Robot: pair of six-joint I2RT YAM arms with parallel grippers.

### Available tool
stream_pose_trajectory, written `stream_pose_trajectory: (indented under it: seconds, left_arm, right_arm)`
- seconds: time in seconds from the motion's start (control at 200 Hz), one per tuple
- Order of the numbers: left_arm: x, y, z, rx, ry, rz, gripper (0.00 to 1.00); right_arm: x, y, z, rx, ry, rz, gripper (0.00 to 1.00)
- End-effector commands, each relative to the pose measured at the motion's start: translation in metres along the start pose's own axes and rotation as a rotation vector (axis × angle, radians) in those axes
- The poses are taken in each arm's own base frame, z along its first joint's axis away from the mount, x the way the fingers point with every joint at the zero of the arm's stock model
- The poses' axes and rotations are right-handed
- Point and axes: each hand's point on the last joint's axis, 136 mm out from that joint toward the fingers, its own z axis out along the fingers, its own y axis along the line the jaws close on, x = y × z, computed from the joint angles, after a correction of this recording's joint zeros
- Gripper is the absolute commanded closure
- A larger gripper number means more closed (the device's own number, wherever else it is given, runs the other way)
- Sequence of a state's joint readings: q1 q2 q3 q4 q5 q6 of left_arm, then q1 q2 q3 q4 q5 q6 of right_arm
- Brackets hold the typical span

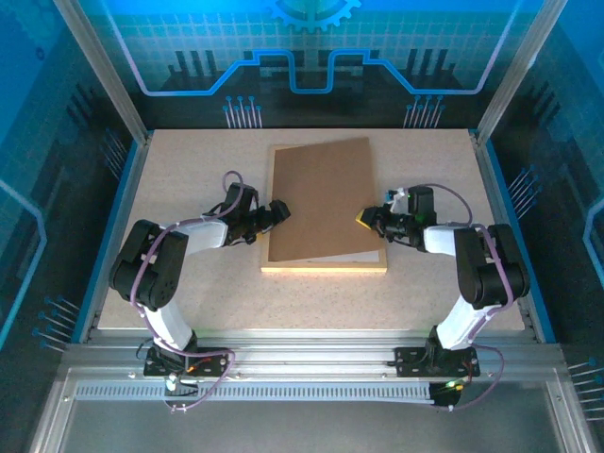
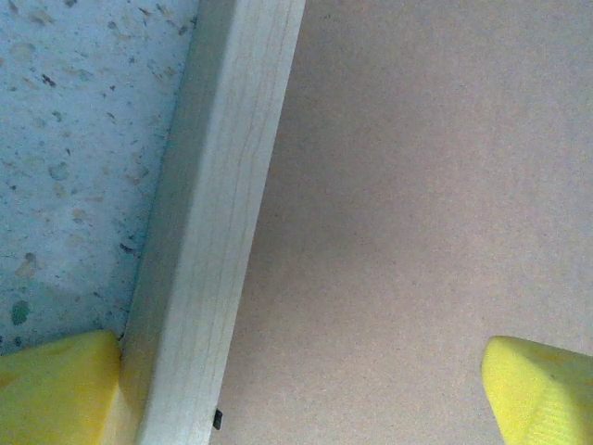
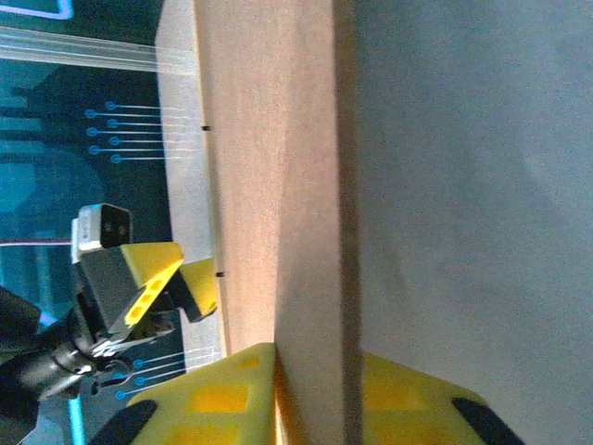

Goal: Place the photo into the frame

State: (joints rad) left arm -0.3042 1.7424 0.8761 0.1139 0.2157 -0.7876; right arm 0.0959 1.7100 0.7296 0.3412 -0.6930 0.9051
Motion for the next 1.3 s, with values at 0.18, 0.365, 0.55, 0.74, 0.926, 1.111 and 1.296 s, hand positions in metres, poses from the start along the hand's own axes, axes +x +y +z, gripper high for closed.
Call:
stream_pose_trajectory:
  seconds: [0.18, 0.365, 0.55, 0.74, 0.926, 1.111, 1.296]
  left_arm:
    - [0.028, -0.043, 0.003, 0.144, 0.106, 0.031, 0.01]
    - [0.028, -0.044, 0.003, 0.149, 0.105, 0.028, 0.01]
    - [0.029, -0.044, 0.003, 0.152, 0.108, 0.029, 0.01]
    - [0.031, -0.046, 0.004, 0.158, 0.114, 0.035, 0.01]
    - [0.033, -0.048, 0.003, 0.164, 0.116, 0.035, 0.01]
    - [0.033, -0.047, 0.002, 0.163, 0.113, 0.036, 0.01]
    - [0.033, -0.048, 0.003, 0.169, 0.114, 0.034, 0.01]
  right_arm:
    - [0.02, -0.022, 0.004, 0.186, 0.047, -0.003, 0.73]
    - [0.021, -0.022, 0.004, 0.209, 0.047, -0.016, 0.66]
    - [0.024, -0.021, 0.004, 0.295, 0.06, -0.074, 0.62]
    - [0.024, -0.018, 0.004, 0.346, 0.061, -0.113, 0.6]
    - [0.02, -0.017, 0.007, 0.383, 0.064, -0.129, 0.53]
    - [0.017, -0.019, -0.001, 0.448, 0.035, -0.155, 0.42]
    - [0.018, -0.015, -0.004, 0.484, 0.037, -0.193, 0.31]
